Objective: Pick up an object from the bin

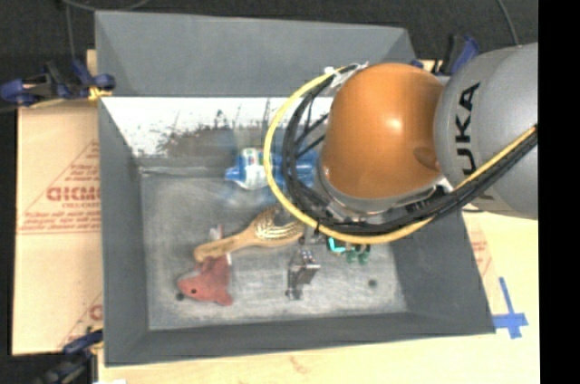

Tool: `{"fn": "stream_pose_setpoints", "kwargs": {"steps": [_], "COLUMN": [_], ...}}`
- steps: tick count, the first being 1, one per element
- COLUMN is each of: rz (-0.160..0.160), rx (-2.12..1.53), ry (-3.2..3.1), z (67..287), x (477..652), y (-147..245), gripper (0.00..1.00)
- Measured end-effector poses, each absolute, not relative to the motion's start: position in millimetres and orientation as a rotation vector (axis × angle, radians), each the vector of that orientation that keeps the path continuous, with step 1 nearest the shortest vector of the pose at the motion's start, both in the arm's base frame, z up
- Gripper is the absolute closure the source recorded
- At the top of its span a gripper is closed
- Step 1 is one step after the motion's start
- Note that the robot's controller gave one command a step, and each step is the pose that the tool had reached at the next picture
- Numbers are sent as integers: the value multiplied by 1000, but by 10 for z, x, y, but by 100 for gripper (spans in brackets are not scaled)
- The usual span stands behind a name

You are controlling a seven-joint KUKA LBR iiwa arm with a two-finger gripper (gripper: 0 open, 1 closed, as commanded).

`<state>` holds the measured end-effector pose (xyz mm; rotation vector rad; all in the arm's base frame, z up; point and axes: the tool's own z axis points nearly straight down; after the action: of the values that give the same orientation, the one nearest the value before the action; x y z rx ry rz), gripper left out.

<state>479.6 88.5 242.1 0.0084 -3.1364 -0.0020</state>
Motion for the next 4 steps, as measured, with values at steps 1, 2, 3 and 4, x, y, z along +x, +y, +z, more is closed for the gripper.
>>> {"fn": "stream_pose_setpoints", "kwargs": {"steps": [1,2,3,4], "rz": [-4,-6,0,3], "rx": [3,28,123,159], "ry": [-3145,-3152,-3145,-3137], "z": [2458,1952,1342,1513], "x": [4812,4962,5028,5511], "y": [881,897,1083,1174], "gripper": [0,0,0,0]}}
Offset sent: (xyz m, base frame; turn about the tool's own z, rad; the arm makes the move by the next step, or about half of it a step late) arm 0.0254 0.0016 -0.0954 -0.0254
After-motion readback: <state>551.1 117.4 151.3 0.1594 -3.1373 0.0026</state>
